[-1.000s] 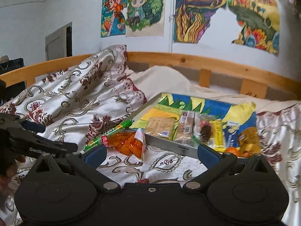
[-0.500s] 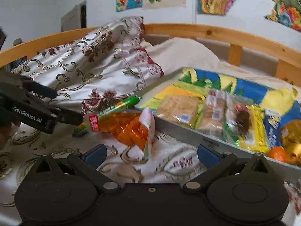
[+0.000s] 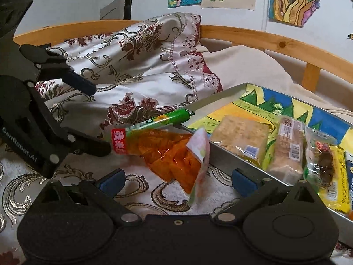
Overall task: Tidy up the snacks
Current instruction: 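Close the left gripper on the green tube while the right gripper grasps the orange-candy bag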
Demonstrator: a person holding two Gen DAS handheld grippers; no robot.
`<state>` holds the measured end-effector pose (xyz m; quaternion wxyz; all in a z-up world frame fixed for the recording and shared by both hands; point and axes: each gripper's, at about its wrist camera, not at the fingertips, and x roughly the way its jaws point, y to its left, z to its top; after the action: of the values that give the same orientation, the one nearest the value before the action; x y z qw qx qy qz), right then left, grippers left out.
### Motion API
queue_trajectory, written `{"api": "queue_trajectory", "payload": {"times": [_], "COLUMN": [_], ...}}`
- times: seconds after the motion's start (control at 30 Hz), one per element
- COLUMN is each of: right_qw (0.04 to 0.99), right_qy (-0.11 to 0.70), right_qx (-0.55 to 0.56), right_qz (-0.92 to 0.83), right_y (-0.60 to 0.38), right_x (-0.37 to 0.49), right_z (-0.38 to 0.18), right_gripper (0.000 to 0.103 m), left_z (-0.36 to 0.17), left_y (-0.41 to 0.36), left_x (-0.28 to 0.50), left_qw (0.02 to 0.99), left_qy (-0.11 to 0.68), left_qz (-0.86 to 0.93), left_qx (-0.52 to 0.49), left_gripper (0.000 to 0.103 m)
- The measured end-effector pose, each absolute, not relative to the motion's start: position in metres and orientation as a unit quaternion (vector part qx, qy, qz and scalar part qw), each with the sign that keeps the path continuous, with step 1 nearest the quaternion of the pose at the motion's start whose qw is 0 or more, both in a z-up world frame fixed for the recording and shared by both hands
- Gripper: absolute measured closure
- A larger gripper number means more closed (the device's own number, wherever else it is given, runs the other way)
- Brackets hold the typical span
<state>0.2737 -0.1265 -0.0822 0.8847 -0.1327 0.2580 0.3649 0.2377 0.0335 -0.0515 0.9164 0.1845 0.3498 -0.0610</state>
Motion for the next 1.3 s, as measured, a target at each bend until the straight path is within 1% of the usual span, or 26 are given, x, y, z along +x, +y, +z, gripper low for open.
{"api": "queue_trajectory", "payload": {"times": [0.13,0.27,0.3,0.4,0.5,0.53,0.57,0.8,0.97,1.03,1.2,1.27,1.3], "right_qw": [0.882,0.882,0.881,0.88,0.88,0.879,0.879,0.873,0.871,0.872,0.873,0.875,0.875], "right_qy": [0.255,0.252,0.254,0.257,0.257,0.257,0.257,0.264,0.275,0.275,0.273,0.274,0.274], "right_qx": [-0.133,-0.133,-0.13,-0.125,-0.128,-0.127,-0.126,-0.109,-0.092,-0.094,-0.086,-0.077,-0.071], "right_qz": [0.373,0.376,0.379,0.379,0.379,0.38,0.382,0.394,0.395,0.394,0.394,0.392,0.392], "right_y": [-0.127,-0.129,-0.13,-0.13,-0.128,-0.128,-0.128,-0.126,-0.122,-0.12,-0.12,-0.121,-0.122], "right_x": [0.278,0.283,0.284,0.286,0.287,0.287,0.288,0.293,0.298,0.297,0.297,0.298,0.299], "right_z": [-0.082,-0.081,-0.081,-0.082,-0.084,-0.085,-0.085,-0.085,-0.087,-0.088,-0.09,-0.091,-0.09], "right_gripper": [0.004,0.009,0.01,0.014,0.017,0.018,0.019,0.022,0.022,0.022,0.022,0.025,0.026], "left_z": [-0.052,-0.055,-0.055,-0.056,-0.056,-0.057,-0.058,-0.065,-0.07,-0.07,-0.071,-0.071,-0.072], "left_y": [0.031,0.029,0.03,0.032,0.032,0.031,0.03,0.029,0.035,0.035,0.033,0.032,0.031], "left_x": [0.24,0.242,0.243,0.246,0.246,0.246,0.246,0.247,0.254,0.257,0.262,0.264,0.266], "left_qw": [0.909,0.901,0.9,0.897,0.893,0.889,0.886,0.878,0.881,0.883,0.883,0.882,0.881], "left_qy": [0.352,0.359,0.361,0.369,0.374,0.379,0.384,0.393,0.398,0.396,0.396,0.399,0.4], "left_qz": [-0.08,-0.093,-0.095,-0.103,-0.111,-0.116,-0.121,-0.116,-0.091,-0.089,-0.086,-0.09,-0.093], "left_qx": [0.206,0.226,0.226,0.221,0.225,0.228,0.231,0.249,0.24,0.237,0.238,0.236,0.236], "left_gripper": [0.006,0.015,0.016,0.022,0.033,0.038,0.041,0.041,0.049,0.049,0.055,0.061,0.062]}}
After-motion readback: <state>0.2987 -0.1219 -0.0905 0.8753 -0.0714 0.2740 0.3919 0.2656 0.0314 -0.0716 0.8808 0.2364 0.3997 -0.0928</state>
